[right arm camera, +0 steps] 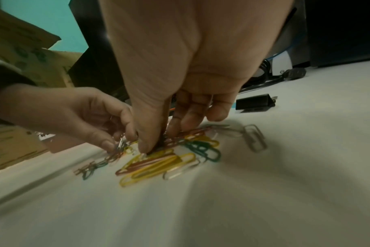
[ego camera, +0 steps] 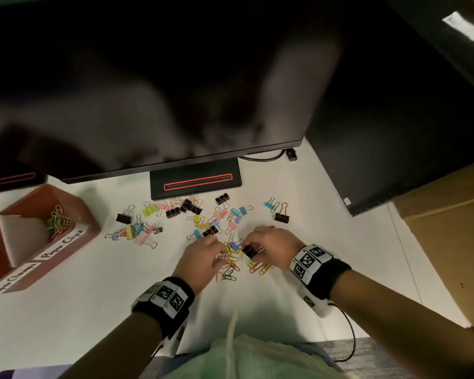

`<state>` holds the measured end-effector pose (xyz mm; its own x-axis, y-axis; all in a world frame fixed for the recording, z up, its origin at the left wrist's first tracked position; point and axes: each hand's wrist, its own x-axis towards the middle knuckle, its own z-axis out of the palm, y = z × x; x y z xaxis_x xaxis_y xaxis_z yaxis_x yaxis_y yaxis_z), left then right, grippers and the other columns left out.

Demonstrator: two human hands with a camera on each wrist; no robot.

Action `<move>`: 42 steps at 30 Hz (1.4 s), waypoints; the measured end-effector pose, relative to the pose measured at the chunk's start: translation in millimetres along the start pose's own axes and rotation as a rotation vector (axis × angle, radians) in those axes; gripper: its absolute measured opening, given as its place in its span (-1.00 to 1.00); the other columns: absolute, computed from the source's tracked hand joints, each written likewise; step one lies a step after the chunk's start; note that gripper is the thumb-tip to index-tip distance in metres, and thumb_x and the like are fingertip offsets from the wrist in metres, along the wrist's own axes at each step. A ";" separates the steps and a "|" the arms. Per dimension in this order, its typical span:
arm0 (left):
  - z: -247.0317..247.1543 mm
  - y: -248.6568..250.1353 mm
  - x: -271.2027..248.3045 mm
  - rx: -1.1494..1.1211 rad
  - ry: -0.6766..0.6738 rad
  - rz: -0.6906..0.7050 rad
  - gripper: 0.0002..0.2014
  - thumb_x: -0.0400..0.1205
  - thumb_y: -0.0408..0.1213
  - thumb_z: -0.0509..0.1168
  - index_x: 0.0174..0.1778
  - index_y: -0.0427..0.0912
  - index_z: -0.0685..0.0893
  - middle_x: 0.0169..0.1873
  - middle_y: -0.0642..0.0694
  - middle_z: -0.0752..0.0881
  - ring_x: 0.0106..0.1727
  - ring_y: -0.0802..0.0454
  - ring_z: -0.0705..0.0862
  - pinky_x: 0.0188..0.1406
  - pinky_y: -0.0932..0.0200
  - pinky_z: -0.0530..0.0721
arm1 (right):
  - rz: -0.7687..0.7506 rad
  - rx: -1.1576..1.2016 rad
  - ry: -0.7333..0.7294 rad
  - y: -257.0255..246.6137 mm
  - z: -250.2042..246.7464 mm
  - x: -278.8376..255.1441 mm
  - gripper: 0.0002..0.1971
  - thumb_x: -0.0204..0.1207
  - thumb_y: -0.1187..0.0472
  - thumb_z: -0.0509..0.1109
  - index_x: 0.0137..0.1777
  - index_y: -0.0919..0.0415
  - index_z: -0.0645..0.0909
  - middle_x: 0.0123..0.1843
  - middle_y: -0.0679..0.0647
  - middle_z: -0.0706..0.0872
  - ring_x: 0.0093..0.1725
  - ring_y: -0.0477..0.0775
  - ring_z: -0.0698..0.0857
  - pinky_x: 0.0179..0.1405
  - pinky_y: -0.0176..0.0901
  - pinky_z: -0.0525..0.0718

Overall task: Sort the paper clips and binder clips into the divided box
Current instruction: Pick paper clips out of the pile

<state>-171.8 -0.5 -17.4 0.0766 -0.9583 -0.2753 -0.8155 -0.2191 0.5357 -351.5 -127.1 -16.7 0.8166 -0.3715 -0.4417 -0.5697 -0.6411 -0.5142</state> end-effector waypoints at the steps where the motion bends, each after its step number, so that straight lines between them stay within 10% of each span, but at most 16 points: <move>1: 0.8 -0.6 1.2 -0.018 0.008 -0.015 -0.85 0.51 -0.18 0.42 -0.06 -0.10 0.71 -0.10 0.03 0.63 -0.18 0.12 0.55 -0.04 0.00 0.68 | 0.008 0.029 0.009 -0.1 -0.3 0.8 -0.60 0.48 0.07 0.43 0.32 0.01 0.55 0.19 0.04 0.67 0.12 0.11 0.67 0.08 -0.04 0.69; 7: -14.2 -13.2 -2.2 -0.093 0.128 -0.067 -0.94 0.49 -0.26 0.44 -0.19 -0.14 0.71 -0.10 0.01 0.63 -0.03 0.04 0.59 0.03 0.11 0.62 | 0.072 0.125 0.188 18.8 -21.6 -8.5 -0.65 0.44 0.00 0.47 0.20 0.03 0.59 0.05 0.01 0.72 -0.08 -0.02 0.64 -0.06 -0.13 0.68; 14: -19.0 -2.3 -5.0 0.026 0.108 0.022 -0.62 0.49 -0.13 0.43 0.23 -0.05 0.61 0.12 0.01 0.56 0.12 0.05 0.52 0.19 0.19 0.49 | 0.185 0.216 0.217 36.8 -24.7 -26.0 -0.40 0.41 -0.08 0.49 0.40 -0.05 0.34 -0.08 -0.08 0.54 -0.29 -0.18 0.53 -0.28 -0.31 0.48; 22: 9.5 17.1 6.6 0.092 -0.152 -0.070 -0.13 0.35 0.10 0.47 0.51 -0.16 0.29 0.33 -0.03 0.39 0.33 0.00 0.42 0.39 -0.01 0.48 | 0.038 -0.053 0.064 17.5 11.2 -24.8 -0.03 0.22 -0.20 0.54 0.59 -0.03 0.14 0.49 0.04 0.30 0.47 0.07 0.31 0.47 0.01 0.34; 32: 7.7 2.0 14.1 0.097 0.005 0.011 -0.78 0.49 -0.24 0.41 0.05 -0.06 0.68 -0.07 0.01 0.72 -0.05 -0.05 0.66 -0.03 0.04 0.63 | 0.025 0.032 0.148 8.9 3.4 4.9 -0.71 0.48 0.08 0.44 0.17 0.14 0.66 0.13 0.11 0.62 0.14 0.18 0.55 0.17 0.06 0.57; 42: 6.2 -1.7 12.0 0.311 0.133 0.045 -0.89 0.41 -0.15 0.49 -0.31 0.08 0.67 -0.39 0.17 0.69 -0.22 0.03 0.63 -0.13 0.13 0.33 | 0.022 0.085 0.147 11.5 -10.7 5.8 -0.76 0.56 0.05 0.35 0.10 0.16 0.71 0.04 0.08 0.72 0.07 0.11 0.66 0.13 -0.03 0.61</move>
<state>-173.1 -10.5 -26.7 0.0940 -0.9858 -0.1393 -0.9542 -0.1292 0.2697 -352.4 -143.8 -17.4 0.8052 -0.4827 -0.3445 -0.5881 -0.5751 -0.5687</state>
